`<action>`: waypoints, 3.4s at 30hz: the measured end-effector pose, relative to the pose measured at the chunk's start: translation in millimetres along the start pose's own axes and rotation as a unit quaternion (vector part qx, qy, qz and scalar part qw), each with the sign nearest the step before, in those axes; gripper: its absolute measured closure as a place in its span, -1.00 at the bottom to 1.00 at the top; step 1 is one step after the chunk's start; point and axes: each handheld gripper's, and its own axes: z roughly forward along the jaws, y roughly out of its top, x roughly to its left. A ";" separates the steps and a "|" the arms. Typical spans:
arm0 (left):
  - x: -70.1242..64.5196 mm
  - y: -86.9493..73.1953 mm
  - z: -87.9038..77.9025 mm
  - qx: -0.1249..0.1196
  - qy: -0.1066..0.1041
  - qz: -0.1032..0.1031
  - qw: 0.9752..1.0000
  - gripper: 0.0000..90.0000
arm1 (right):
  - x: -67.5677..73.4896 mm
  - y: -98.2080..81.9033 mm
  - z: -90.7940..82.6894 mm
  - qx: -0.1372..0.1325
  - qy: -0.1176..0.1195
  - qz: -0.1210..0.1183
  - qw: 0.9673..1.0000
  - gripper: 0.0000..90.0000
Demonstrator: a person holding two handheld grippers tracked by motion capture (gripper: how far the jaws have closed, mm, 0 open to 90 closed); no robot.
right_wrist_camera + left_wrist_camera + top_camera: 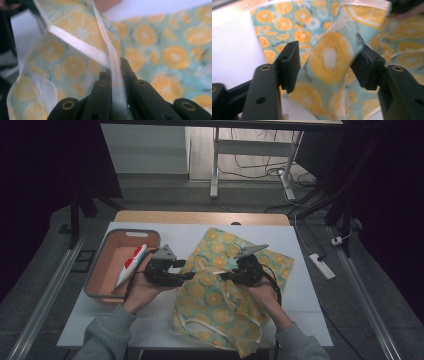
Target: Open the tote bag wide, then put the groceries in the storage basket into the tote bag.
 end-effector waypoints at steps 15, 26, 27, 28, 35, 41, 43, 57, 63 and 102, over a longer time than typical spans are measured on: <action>27.8 -8.9 -36.2 0.010 0.032 -0.025 0.999 -0.21 | -20.0 10.7 -16.5 -0.084 -0.027 0.033 0.996 0.97; 67.9 -26.5 -42.3 0.043 0.086 -0.063 0.993 -0.25 | -18.2 10.4 -20.3 -0.091 -0.030 0.024 0.995 0.97; 71.6 -28.2 -43.6 0.045 0.092 -0.067 0.992 -0.25 | -17.5 10.4 -20.0 -0.089 -0.030 0.021 0.995 0.97; 74.8 -29.7 -44.8 0.049 0.102 -0.069 0.991 -0.25 | -17.0 10.2 -19.6 -0.089 -0.030 0.020 0.995 0.97; 94.4 -37.7 -50.9 0.061 0.137 -0.085 0.985 -0.30 | -16.4 9.3 -18.2 -0.084 -0.028 0.018 0.996 0.97; 115.9 -47.2 -51.4 0.082 0.161 -0.107 0.978 -0.32 | -15.3 8.7 -15.9 -0.079 -0.026 0.017 0.996 0.97; 121.4 -50.1 -49.8 0.091 0.171 -0.111 0.975 -0.33 | -14.3 8.9 -15.2 -0.079 -0.026 0.016 0.996 0.97; 152.8 -64.3 -10.2 0.182 0.185 -0.134 0.957 -0.41 | -14.6 7.3 -12.8 -0.073 -0.024 0.017 0.997 0.97; 161.9 -71.5 2.2 0.218 0.177 -0.156 0.947 -0.43 | -14.6 6.1 -11.4 -0.070 -0.024 0.017 0.997 0.97; 160.7 -65.2 -29.1 0.160 0.112 -0.188 0.963 0.62 | -17.8 0.1 -15.7 -0.077 -0.037 0.022 0.996 0.97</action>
